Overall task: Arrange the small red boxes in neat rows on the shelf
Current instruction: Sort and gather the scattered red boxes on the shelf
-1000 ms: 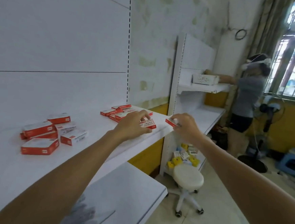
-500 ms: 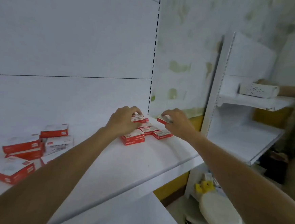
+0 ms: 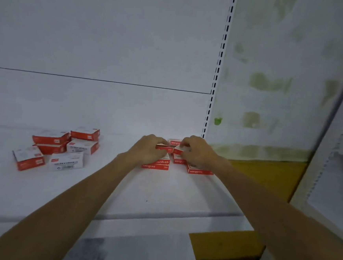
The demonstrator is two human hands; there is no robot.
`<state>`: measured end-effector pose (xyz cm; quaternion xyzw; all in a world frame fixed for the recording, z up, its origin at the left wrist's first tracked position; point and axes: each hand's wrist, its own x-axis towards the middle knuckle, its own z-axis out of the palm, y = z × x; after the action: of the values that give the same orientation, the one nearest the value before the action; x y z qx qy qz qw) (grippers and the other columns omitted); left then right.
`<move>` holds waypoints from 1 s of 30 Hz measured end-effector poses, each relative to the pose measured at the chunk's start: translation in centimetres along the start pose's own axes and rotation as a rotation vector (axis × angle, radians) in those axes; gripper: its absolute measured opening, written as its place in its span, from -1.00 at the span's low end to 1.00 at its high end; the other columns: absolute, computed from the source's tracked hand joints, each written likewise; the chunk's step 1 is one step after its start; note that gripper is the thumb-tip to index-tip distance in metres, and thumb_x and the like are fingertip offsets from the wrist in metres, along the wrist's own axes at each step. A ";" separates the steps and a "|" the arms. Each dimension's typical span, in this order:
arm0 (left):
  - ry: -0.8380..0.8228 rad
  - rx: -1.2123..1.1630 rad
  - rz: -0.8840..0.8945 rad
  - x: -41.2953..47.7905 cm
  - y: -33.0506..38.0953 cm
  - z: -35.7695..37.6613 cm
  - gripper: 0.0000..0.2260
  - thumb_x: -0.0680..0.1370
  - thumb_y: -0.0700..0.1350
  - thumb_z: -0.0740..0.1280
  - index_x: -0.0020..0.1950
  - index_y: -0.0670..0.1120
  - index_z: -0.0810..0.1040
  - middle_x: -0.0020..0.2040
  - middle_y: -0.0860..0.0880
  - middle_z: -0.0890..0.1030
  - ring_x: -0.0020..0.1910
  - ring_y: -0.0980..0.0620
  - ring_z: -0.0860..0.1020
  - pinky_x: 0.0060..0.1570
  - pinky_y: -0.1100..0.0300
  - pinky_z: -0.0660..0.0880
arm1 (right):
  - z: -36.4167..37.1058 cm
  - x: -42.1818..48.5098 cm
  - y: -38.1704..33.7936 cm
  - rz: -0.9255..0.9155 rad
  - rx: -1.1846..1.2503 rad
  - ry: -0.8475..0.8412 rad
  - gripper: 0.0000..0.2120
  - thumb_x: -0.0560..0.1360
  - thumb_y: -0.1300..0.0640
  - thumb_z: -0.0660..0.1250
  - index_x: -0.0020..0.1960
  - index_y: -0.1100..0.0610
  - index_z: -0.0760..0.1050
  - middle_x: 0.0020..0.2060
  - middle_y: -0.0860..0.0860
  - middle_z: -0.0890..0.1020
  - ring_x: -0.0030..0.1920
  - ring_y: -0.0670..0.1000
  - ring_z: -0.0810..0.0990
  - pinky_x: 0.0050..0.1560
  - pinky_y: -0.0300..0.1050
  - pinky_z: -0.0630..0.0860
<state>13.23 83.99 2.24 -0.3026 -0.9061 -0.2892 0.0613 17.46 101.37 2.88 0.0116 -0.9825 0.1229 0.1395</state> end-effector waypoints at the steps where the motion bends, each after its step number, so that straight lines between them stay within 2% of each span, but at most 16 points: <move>1: 0.033 -0.005 -0.007 -0.2 0.0 -0.1 -0.69 0.52 -0.05 0.27 0.25 -0.01 0.50 0.24 -0.08 0.51 0.13 -0.02 0.50 -0.03 0.25 0.36 | -0.1 0.1 0.1 -0.008 0.017 0.028 -0.71 0.44 0.10 0.28 0.14 0.12 0.51 0.08 0.08 0.55 0.11 0.08 0.51 0.11 -0.01 0.46; 5: 0.141 0.069 -0.034 -1.5 -0.5 -1.2 -0.72 0.51 -0.03 0.29 0.20 -0.03 0.53 0.20 -0.09 0.53 0.14 -0.03 0.49 -0.01 0.27 0.30 | -0.6 0.6 -0.6 -0.106 0.062 0.120 -0.68 0.47 0.12 0.28 0.21 0.13 0.46 0.16 0.09 0.52 0.20 0.08 0.43 0.19 -0.05 0.36; 10: 0.225 0.117 -0.126 -5.5 -3.3 -4.9 -0.73 0.51 -0.04 0.31 0.20 -0.01 0.52 0.19 -0.06 0.53 0.15 0.00 0.47 0.05 0.25 0.29 | -0.4 2.5 -6.2 -0.246 0.228 0.170 -0.68 0.46 0.21 0.25 0.20 0.18 0.47 0.13 0.10 0.56 0.17 0.08 0.46 0.19 -0.07 0.39; 14: 0.326 0.168 -0.266 -11.5 -6.8 -10.4 -0.76 0.51 -0.10 0.30 0.17 -0.03 0.56 0.14 -0.08 0.57 0.10 -0.03 0.50 0.04 0.24 0.33 | 1.4 4.1 -15.7 -0.425 0.310 0.134 -0.65 0.44 0.23 0.25 0.23 0.18 0.45 0.14 0.10 0.55 0.17 0.09 0.45 0.20 -0.04 0.39; 21: 0.496 0.278 -0.533 -24.1 -14.2 -19.6 -0.76 0.52 -0.09 0.30 0.18 -0.05 0.54 0.21 -0.03 0.55 0.10 0.02 0.49 0.00 0.28 0.31 | 6.2 3.6 -33.1 -0.686 0.400 -0.003 -0.63 0.46 0.20 0.26 0.26 0.16 0.41 0.15 0.11 0.53 0.17 0.08 0.44 0.16 -0.05 0.39; 27: 0.505 0.300 -0.602 -30.6 -20.5 -25.2 -0.74 0.51 -0.12 0.31 0.19 -0.07 0.55 0.23 -0.04 0.54 0.15 0.01 0.48 -0.03 0.40 0.24 | 10.0 3.2 -43.6 -0.740 0.414 -0.084 -0.61 0.46 0.20 0.25 0.29 0.16 0.38 0.17 0.12 0.51 0.19 0.10 0.43 0.13 -0.08 0.37; 30: 0.485 0.288 -0.594 -32.5 -23.4 -28.1 -0.75 0.51 -0.11 0.30 0.19 -0.05 0.54 0.22 -0.06 0.53 0.14 0.00 0.48 -0.01 0.35 0.27 | 10.9 3.6 -47.7 -0.715 0.430 -0.084 -0.63 0.46 0.20 0.26 0.26 0.16 0.42 0.15 0.13 0.52 0.17 0.11 0.46 0.11 -0.09 0.38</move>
<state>24.08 36.32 4.77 0.0608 -0.9445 -0.2277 0.2289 13.75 52.48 5.13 0.3859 -0.8733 0.2686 0.1277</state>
